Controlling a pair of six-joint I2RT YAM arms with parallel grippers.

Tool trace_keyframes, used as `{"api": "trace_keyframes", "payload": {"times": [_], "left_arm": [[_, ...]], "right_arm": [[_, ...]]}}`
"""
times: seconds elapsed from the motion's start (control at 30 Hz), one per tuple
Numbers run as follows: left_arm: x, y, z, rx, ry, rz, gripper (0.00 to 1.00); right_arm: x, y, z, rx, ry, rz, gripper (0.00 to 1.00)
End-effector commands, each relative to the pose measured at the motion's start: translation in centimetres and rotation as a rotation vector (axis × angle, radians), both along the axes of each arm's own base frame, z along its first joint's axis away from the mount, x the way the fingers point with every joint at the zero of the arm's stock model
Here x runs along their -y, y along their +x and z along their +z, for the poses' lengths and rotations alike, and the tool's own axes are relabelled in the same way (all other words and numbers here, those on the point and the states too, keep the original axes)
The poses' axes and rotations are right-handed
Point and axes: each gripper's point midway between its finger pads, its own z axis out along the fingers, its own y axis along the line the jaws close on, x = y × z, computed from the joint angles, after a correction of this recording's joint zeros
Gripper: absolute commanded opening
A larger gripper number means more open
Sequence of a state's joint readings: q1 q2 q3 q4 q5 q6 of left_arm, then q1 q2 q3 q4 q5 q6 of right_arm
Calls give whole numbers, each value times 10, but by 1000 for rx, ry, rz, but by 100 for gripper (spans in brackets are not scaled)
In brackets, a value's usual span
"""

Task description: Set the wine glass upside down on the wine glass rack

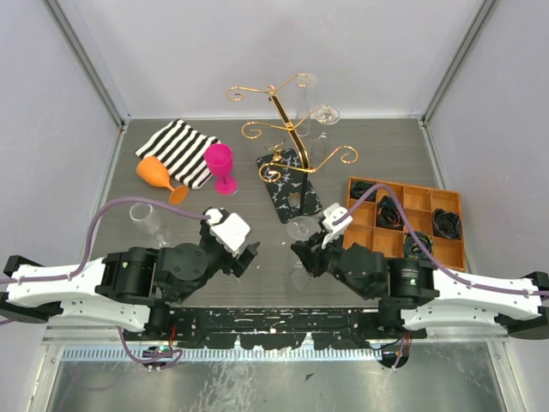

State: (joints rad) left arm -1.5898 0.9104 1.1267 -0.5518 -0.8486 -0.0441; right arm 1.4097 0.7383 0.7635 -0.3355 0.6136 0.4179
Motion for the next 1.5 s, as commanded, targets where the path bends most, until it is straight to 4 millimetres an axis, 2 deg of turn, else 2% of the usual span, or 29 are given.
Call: {"api": "trace_keyframes", "payload": {"times": [0.0,0.17,0.33,0.4,0.5,0.63,0.73,0.87,1.0,1.17,1.27,1.37,1.47], "left_arm": [[-15,4,10,-27,-85,62,76],[-22,6,12,-38,-121,84,80],[-25,7,9,-46,-125,113,85],[-26,10,7,-48,-128,139,89],[-28,14,3,-62,-128,167,93],[-33,28,-5,-119,-127,201,94],[-37,43,-14,-179,-130,224,94],[-41,59,-23,-220,-113,254,95],[-44,68,-26,-222,-95,271,95],[-50,73,-30,-226,-77,295,95],[-55,74,-31,-229,-81,307,95],[-60,73,-34,-230,-75,316,95],[-64,73,-37,-231,-57,322,95]], "right_arm": [[34,13,60,118,16,-73,1],[70,22,98,238,27,-133,1],[99,30,142,338,-8,-193,1],[105,33,156,377,-38,-205,1],[103,34,168,416,-93,-195,1],[83,34,160,421,-210,-132,1],[70,32,142,397,-269,-87,1],[62,26,119,347,-240,-53,1],[43,26,100,317,-255,-18,1],[15,45,82,277,-275,56,1],[15,64,79,264,-197,86,1],[21,74,78,270,-98,149,1],[27,79,86,313,-8,187,1]]}}
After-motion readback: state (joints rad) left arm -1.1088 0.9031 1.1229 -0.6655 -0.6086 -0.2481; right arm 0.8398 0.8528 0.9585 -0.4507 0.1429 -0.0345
